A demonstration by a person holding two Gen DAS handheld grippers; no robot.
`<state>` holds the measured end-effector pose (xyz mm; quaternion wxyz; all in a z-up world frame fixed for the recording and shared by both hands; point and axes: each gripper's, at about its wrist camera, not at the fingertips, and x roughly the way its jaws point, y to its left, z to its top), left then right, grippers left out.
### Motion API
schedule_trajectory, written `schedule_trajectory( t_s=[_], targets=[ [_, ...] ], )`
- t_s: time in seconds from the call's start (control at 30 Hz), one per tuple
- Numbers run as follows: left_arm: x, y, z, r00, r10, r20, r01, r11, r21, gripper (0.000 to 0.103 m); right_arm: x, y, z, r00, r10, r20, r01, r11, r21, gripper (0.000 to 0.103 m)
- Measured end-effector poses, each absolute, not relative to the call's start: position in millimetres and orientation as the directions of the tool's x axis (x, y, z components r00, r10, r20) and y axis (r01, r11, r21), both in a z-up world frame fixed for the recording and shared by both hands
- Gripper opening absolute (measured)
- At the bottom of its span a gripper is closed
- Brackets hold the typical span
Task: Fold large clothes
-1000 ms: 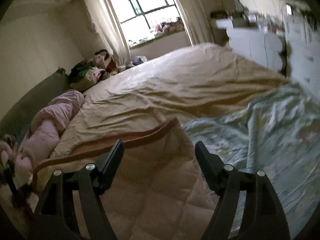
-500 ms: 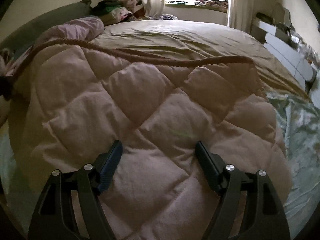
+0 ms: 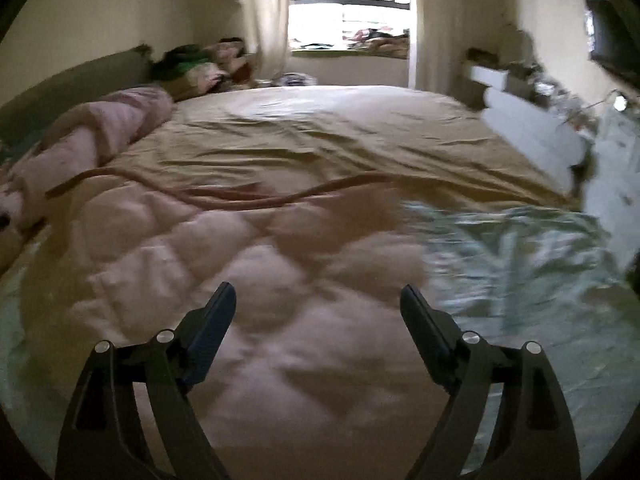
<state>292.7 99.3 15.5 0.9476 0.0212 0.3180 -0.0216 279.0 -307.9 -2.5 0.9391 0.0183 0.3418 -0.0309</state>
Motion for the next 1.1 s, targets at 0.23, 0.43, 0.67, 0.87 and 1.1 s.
schedule_trajectory(
  t_s=[0.23, 0.43, 0.67, 0.87, 1.1],
  targets=[
    [287, 119, -55, 0.676, -0.15, -0.721, 0.131, 0.988, -0.082, 0.093, 282, -350, -39, 0.66, -0.048, -0.749, 0.088, 0.996, 0.015, 0.081],
    [287, 107, -64, 0.668, -0.181, -0.722, 0.166, 0.982, -0.093, 0.027, 282, -346, -58, 0.676, 0.011, -0.737, 0.077, 0.993, 0.086, 0.025],
    [313, 93, -21, 0.724, -0.118, -0.68, 0.153, 0.988, -0.008, 0.012, 297, -347, -20, 0.754, -0.062, -0.654, 0.159, 0.983, 0.091, 0.015],
    [344, 81, -8, 0.737, -0.074, -0.672, 0.14, 0.989, 0.045, 0.011, 341, -352, -6, 0.758, -0.103, -0.644, 0.209, 0.974, 0.09, 0.015],
    [370, 81, -38, 0.691, -0.042, -0.722, 0.113, 0.992, 0.05, 0.011, 373, -357, -37, 0.694, -0.138, -0.707, 0.281, 0.956, 0.09, 0.015]
  ],
)
